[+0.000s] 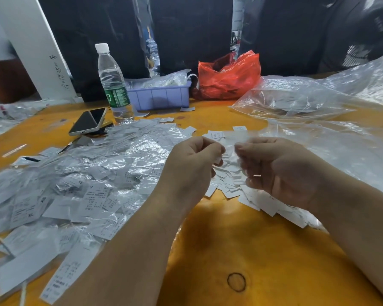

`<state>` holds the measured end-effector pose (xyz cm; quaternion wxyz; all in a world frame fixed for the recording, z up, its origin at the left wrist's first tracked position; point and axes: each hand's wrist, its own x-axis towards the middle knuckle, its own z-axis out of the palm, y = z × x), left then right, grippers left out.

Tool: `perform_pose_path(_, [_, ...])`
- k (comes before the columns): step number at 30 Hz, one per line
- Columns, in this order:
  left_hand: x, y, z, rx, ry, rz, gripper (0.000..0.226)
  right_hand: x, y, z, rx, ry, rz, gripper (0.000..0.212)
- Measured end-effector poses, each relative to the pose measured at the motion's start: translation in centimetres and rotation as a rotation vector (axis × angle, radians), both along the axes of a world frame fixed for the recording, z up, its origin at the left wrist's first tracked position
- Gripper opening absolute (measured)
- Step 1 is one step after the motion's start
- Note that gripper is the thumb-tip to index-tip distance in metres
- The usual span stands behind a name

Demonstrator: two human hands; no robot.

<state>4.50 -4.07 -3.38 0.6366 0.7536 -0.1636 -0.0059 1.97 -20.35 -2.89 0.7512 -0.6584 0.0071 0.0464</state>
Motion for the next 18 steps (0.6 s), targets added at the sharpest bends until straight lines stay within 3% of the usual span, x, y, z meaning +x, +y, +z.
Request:
perform_pose_path(7, [0.05, 0.0, -0.18, 0.004, 0.003, -0.016, 0.035, 0.42, -0.4, -0.02, 0.125, -0.06, -0.162, 0.024])
perform_pose_path(10, [-0.11, 0.01, -0.08, 0.076, -0.035, -0.044, 0.022, 0.54, -0.57, -0.09, 0.147, -0.061, -0.183, 0.021])
perform_pose_path(18, [-0.23, -0.27, -0.07, 0.134, 0.013, -0.103, 0.018, 0.55, -0.66, -0.16, 0.161, -0.09, -0.253, 0.016])
